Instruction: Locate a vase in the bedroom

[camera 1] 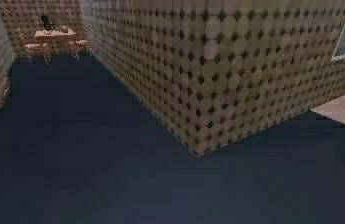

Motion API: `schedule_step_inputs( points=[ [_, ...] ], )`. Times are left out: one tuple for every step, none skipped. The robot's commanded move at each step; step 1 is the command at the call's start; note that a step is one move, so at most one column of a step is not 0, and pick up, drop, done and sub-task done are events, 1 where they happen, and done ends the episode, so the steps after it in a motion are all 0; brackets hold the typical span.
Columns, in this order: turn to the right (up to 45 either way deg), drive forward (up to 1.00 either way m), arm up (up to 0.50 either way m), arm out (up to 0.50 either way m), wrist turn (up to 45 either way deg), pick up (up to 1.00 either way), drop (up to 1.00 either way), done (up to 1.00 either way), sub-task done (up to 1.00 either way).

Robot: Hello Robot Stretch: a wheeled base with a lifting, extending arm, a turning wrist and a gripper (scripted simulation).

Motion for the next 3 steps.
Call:
schedule_step_inputs(
  points=[
    [45.0, 0.00, 0.00, 0.00, 0.0, 0.00, 0.00, 0.00, 0.00],
    [12.0, 0.00, 0.00, 0.00, 0.0, 0.00, 0.00, 0.00, 0.00],
    [0.0, 1.00, 0.00, 0.00, 0.0, 0.00, 0.00, 0.00, 0.00]
  ],
)
